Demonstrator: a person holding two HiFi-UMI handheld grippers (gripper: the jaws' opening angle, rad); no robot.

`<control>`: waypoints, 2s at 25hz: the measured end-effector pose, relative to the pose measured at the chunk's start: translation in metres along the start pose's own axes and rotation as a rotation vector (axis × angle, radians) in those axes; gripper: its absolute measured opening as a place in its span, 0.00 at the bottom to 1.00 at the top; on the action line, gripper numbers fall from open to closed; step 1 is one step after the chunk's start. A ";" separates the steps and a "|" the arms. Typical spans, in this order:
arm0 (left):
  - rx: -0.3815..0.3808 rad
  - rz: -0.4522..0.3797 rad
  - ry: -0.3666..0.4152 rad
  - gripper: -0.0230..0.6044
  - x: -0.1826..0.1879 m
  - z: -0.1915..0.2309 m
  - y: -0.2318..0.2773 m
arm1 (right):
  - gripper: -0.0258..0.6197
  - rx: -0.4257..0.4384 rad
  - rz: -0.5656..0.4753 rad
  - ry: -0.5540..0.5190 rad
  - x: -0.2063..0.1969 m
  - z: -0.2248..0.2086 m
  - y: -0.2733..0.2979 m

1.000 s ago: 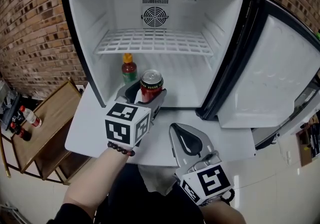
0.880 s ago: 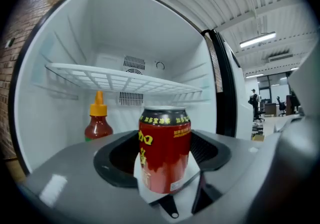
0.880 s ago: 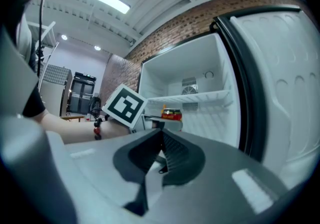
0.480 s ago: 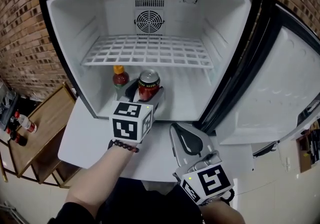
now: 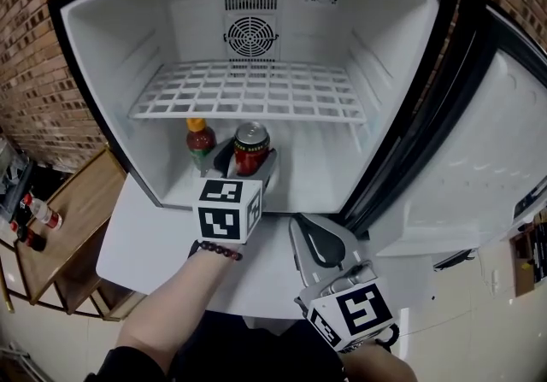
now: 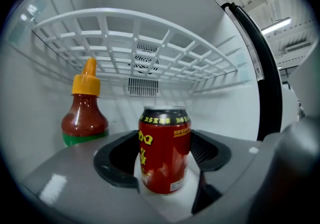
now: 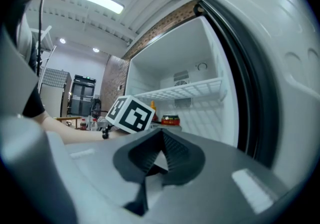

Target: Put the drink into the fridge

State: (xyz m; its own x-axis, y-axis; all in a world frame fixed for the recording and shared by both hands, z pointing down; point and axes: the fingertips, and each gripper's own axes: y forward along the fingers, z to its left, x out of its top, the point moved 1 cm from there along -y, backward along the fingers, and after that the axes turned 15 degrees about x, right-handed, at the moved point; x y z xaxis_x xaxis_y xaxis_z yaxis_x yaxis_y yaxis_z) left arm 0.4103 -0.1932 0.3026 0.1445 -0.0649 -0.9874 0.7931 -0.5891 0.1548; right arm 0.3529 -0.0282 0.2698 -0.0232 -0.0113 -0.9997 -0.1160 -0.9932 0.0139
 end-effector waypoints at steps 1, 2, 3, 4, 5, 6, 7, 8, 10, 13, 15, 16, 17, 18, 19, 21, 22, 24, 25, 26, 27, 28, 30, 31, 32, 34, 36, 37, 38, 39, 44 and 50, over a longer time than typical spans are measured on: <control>0.004 0.000 -0.002 0.56 -0.001 0.000 0.001 | 0.04 0.000 0.001 0.002 -0.001 -0.001 0.000; 0.007 0.001 -0.003 0.56 -0.002 0.001 0.002 | 0.04 0.001 0.003 0.004 -0.002 -0.002 0.000; 0.011 0.002 -0.005 0.56 -0.003 0.001 0.004 | 0.04 0.000 0.005 0.007 -0.003 -0.003 0.000; 0.014 0.003 -0.006 0.56 -0.004 0.002 0.005 | 0.04 0.000 0.007 0.009 -0.004 -0.004 0.000; 0.018 0.004 -0.007 0.56 -0.005 0.002 0.006 | 0.04 -0.001 0.008 0.011 -0.005 -0.005 0.000; 0.021 0.002 -0.007 0.56 -0.005 0.002 0.006 | 0.04 -0.002 0.009 0.013 -0.006 -0.005 -0.001; 0.024 0.000 -0.006 0.56 -0.006 0.003 0.007 | 0.04 -0.002 0.009 0.014 -0.006 -0.006 -0.001; 0.026 -0.003 -0.004 0.56 -0.006 0.003 0.007 | 0.04 -0.003 0.010 0.015 -0.006 -0.006 -0.001; 0.025 -0.007 0.001 0.56 -0.006 0.003 0.008 | 0.04 -0.002 0.013 0.016 -0.007 -0.006 -0.001; 0.016 -0.003 0.004 0.56 -0.006 0.002 0.008 | 0.04 -0.001 0.015 0.015 -0.007 -0.004 0.000; 0.012 0.000 0.011 0.56 -0.007 0.001 0.006 | 0.04 0.000 0.015 0.012 -0.007 -0.002 0.000; 0.009 0.001 0.016 0.56 -0.008 0.000 0.005 | 0.04 0.001 0.015 0.011 -0.006 -0.001 0.000; 0.006 0.004 0.020 0.56 -0.009 0.000 0.004 | 0.04 0.002 0.015 0.010 -0.006 0.000 -0.001; 0.003 0.008 0.021 0.57 -0.010 -0.001 0.003 | 0.04 0.002 0.015 0.009 -0.006 0.001 -0.001; 0.000 0.012 0.021 0.58 -0.011 -0.001 0.002 | 0.04 0.001 0.016 0.008 -0.005 0.002 -0.001; -0.001 0.014 0.018 0.58 -0.012 0.000 -0.001 | 0.04 -0.001 0.017 0.006 -0.004 0.004 -0.003; -0.001 0.014 0.016 0.58 -0.011 0.000 -0.002 | 0.04 -0.002 0.016 0.004 -0.003 0.005 -0.004; -0.001 0.013 0.013 0.58 -0.010 0.000 -0.007 | 0.04 -0.003 0.014 0.000 0.000 0.008 -0.005; -0.002 0.012 0.011 0.58 -0.010 0.000 -0.010 | 0.04 -0.003 0.013 -0.002 0.001 0.010 -0.006; -0.004 0.010 0.009 0.58 -0.009 0.000 -0.014 | 0.04 -0.001 0.012 -0.004 0.003 0.012 -0.006; -0.005 0.008 0.007 0.58 -0.008 0.000 -0.019 | 0.04 0.001 0.012 -0.006 0.004 0.016 -0.007; -0.006 0.004 0.005 0.58 -0.007 0.001 -0.024 | 0.04 0.003 0.010 -0.008 0.005 0.019 -0.007; -0.008 -0.003 -0.001 0.58 -0.006 0.002 -0.037 | 0.04 0.007 0.006 -0.008 0.006 0.029 -0.009; -0.009 -0.007 -0.003 0.58 -0.006 0.003 -0.044 | 0.04 0.007 0.004 -0.005 0.007 0.033 -0.010; -0.011 -0.012 -0.005 0.58 -0.005 0.004 -0.051 | 0.04 0.007 0.002 -0.002 0.007 0.038 -0.012; -0.016 -0.025 -0.009 0.58 -0.003 0.007 -0.067 | 0.04 0.008 0.002 0.005 0.005 0.050 -0.014; -0.024 -0.034 -0.015 0.58 -0.004 0.010 -0.084 | 0.04 0.011 0.006 0.014 0.001 0.064 -0.016; -0.026 -0.037 -0.018 0.58 -0.005 0.011 -0.093 | 0.04 0.014 0.009 0.019 -0.002 0.072 -0.018; -0.027 -0.039 -0.021 0.57 -0.007 0.014 -0.102 | 0.04 0.016 0.013 0.023 -0.005 0.081 -0.020; -0.026 -0.040 -0.024 0.57 -0.009 0.016 -0.112 | 0.04 0.019 0.016 0.026 -0.007 0.089 -0.022; -0.024 -0.056 -0.026 0.51 -0.016 0.029 -0.159 | 0.04 0.027 0.022 0.019 -0.008 0.134 -0.032; 0.002 -0.082 -0.032 0.41 -0.017 0.060 -0.216 | 0.04 0.068 0.010 -0.006 0.002 0.190 -0.033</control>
State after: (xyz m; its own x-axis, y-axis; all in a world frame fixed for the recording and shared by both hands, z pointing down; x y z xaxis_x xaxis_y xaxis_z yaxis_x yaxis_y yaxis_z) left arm 0.2014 -0.1133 0.2843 0.0595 -0.0421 -0.9973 0.8002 -0.5953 0.0729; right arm 0.1685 0.0270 0.2718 -0.0310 -0.0199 -0.9993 -0.1830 -0.9828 0.0252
